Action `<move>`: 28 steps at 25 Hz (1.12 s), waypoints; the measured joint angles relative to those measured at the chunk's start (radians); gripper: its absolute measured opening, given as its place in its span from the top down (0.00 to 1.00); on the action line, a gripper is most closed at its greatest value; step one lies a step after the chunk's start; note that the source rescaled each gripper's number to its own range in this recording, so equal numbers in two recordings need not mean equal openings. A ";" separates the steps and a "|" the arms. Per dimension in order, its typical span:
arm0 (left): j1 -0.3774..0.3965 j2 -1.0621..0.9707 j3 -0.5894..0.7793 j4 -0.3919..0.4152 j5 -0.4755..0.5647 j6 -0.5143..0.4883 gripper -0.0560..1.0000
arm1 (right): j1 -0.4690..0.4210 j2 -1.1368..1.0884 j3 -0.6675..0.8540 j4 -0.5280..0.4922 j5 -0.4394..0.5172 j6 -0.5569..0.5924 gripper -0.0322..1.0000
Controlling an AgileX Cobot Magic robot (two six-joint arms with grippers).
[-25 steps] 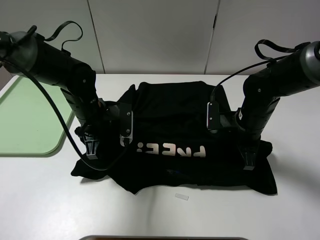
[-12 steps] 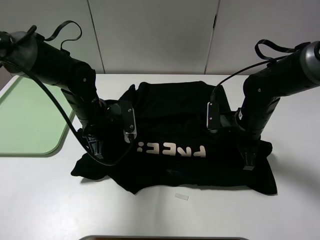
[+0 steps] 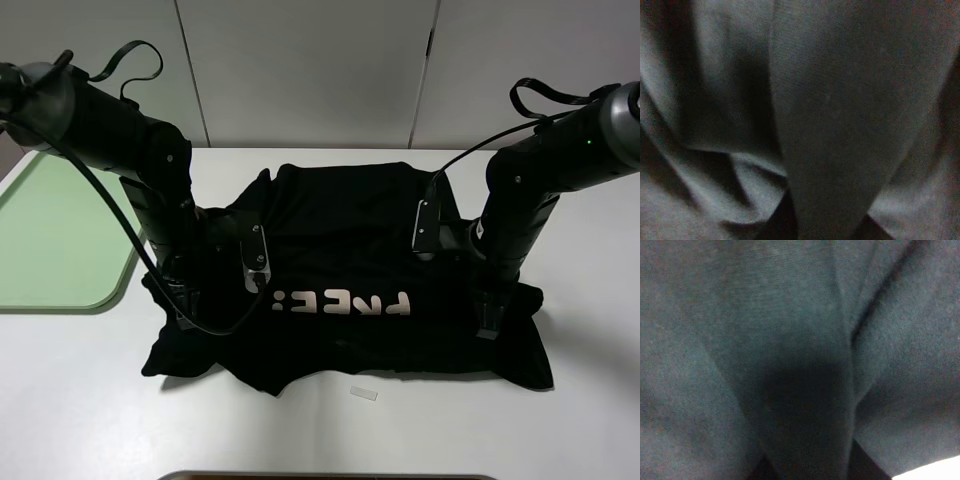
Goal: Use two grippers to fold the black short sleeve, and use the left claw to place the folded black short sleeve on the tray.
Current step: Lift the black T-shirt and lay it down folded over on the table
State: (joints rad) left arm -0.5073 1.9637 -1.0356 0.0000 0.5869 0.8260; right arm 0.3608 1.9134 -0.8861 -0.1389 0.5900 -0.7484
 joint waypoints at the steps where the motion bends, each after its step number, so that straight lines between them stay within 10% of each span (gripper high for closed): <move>1: 0.000 -0.004 0.000 0.000 0.013 0.000 0.94 | 0.000 0.000 -0.009 0.003 0.010 0.002 0.97; 28: -0.002 -0.482 0.000 0.023 0.051 -0.004 0.94 | 0.000 -0.308 -0.179 -0.101 0.212 0.000 0.97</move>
State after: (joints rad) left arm -0.5092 1.4821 -1.0356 0.0227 0.6374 0.8217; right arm 0.3608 1.6058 -1.0654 -0.2396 0.8016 -0.7482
